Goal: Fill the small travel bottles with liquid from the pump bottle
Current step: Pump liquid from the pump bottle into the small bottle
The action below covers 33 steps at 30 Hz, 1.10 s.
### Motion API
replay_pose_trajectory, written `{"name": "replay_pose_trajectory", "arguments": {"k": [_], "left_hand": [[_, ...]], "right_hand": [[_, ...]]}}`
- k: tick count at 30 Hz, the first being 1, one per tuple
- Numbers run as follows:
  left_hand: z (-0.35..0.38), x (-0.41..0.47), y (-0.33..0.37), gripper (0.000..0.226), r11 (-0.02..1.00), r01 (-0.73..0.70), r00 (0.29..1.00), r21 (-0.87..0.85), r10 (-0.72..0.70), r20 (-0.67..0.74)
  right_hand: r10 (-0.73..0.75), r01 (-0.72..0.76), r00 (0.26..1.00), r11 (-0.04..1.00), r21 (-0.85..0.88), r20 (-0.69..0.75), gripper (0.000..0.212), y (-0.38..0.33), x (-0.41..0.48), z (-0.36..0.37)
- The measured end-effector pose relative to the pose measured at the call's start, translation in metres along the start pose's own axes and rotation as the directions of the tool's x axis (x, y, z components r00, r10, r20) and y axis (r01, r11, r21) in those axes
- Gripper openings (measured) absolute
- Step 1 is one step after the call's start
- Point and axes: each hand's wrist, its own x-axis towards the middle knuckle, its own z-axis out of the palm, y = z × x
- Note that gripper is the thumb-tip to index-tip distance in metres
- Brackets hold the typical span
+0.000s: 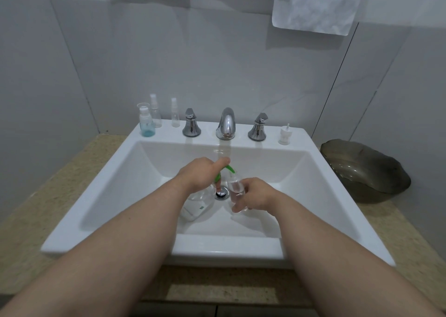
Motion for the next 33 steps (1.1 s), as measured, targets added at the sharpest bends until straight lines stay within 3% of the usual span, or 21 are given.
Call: {"name": "replay_pose_trajectory", "arguments": {"k": [23, 33], "left_hand": [[-0.0002, 0.0050, -0.0023, 0.060, 0.999, 0.000, 0.999, -0.043, 0.002, 0.047], [0.0003, 0.0013, -0.0033, 0.079, 1.000, -0.019, 1.000, -0.021, 0.019, 0.004]], "right_hand": [[-0.005, 0.005, 1.000, 1.000, -0.026, 0.003, 0.034, 0.0068, 0.0069, 0.0022], [-0.010, 0.009, 0.999, 1.000, 0.005, 0.034, 0.032, 0.0095, 0.0095, 0.0021]]}}
